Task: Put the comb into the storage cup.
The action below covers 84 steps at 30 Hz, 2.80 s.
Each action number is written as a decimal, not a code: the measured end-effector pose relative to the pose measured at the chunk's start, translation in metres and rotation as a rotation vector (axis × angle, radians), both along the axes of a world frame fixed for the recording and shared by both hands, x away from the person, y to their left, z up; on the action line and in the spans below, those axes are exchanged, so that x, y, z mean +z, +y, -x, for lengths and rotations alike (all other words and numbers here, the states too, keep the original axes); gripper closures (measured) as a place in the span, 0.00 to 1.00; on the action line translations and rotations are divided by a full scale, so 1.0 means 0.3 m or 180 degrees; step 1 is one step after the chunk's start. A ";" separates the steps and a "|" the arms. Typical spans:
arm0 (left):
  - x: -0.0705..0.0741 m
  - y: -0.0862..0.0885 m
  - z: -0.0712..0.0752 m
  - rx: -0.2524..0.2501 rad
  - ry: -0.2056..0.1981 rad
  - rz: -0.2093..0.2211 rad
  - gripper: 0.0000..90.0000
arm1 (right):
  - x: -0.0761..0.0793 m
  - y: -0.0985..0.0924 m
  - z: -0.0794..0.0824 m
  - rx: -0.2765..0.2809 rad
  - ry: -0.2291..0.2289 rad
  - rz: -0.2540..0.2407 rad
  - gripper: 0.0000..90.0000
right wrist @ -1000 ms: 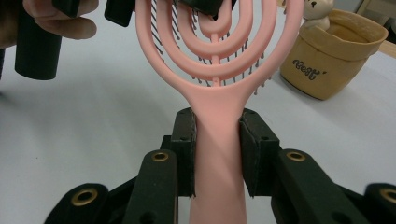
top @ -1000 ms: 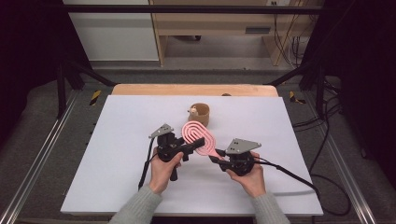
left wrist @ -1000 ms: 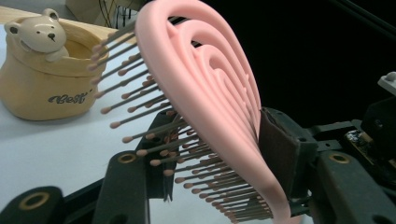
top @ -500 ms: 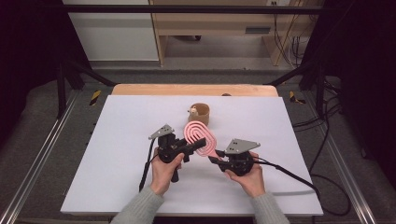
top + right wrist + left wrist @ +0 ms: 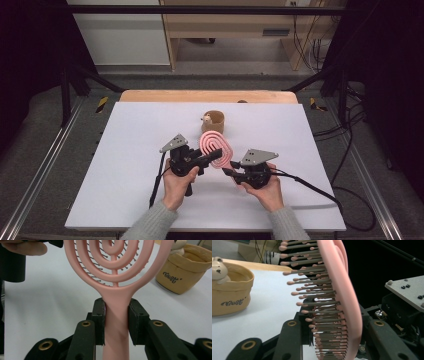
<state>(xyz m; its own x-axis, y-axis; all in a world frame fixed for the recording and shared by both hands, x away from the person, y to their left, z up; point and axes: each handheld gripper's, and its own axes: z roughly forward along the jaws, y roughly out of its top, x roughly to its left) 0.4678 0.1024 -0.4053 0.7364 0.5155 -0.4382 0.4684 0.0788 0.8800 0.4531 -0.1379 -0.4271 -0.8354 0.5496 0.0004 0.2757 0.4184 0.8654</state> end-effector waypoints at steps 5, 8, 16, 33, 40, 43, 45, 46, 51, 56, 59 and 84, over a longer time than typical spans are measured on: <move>0.019 -0.008 0.009 -0.0020 -0.0060 -0.0001 0.69 | 0.007 -0.003 0.002 0.0018 0.0002 -0.0070 0.77; 0.034 -0.013 0.014 -0.0040 -0.0095 -0.0056 0.70 | 0.013 -0.007 0.005 0.0031 -0.0006 -0.0096 0.77; 0.048 -0.015 0.011 -0.0055 -0.0094 -0.0021 0.70 | 0.026 -0.015 0.009 0.0013 -0.0053 -0.0160 0.74; 0.111 -0.004 -0.002 0.0130 -0.0279 -0.0155 0.70 | 0.065 -0.071 0.014 -0.0072 -0.0114 -0.0529 0.45; 0.136 0.022 -0.015 0.0214 -0.0365 -0.0319 0.70 | 0.059 -0.129 -0.004 -0.0339 -0.0185 -0.0705 0.21; 0.145 0.035 -0.021 0.0247 -0.0384 -0.0332 0.70 | 0.047 -0.149 -0.013 -0.0415 -0.0146 -0.0752 0.14; 0.152 0.041 -0.023 0.0260 -0.0393 -0.0351 0.70 | 0.037 -0.158 -0.018 -0.0457 -0.0123 -0.0734 0.11; 0.155 0.043 -0.025 0.0265 -0.0403 -0.0366 0.70 | 0.034 -0.163 -0.019 -0.0482 -0.0122 -0.0727 0.10; 0.179 0.055 -0.033 0.0298 -0.0440 -0.0367 0.70 | 0.019 -0.186 -0.023 -0.0553 -0.0002 -0.0685 0.06; 0.209 0.064 -0.038 0.0329 -0.0466 -0.0367 0.70 | 0.007 -0.214 -0.025 -0.0613 0.0088 -0.0686 0.03; 0.223 0.066 -0.042 0.0343 -0.0486 -0.0381 0.69 | -0.005 -0.233 -0.027 -0.0628 0.0120 -0.0690 0.00; 0.329 0.100 -0.075 0.0407 -0.0612 -0.0385 0.69 | -0.070 -0.366 -0.027 -0.0740 0.0212 -0.0531 0.00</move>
<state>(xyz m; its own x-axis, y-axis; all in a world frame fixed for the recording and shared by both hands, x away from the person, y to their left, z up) 0.4903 0.1323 -0.3068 0.7257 0.6499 -0.2259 0.2847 0.0153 0.9585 0.4612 -0.2478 -0.4482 -0.6822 0.7141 0.1574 0.4059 0.1907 0.8938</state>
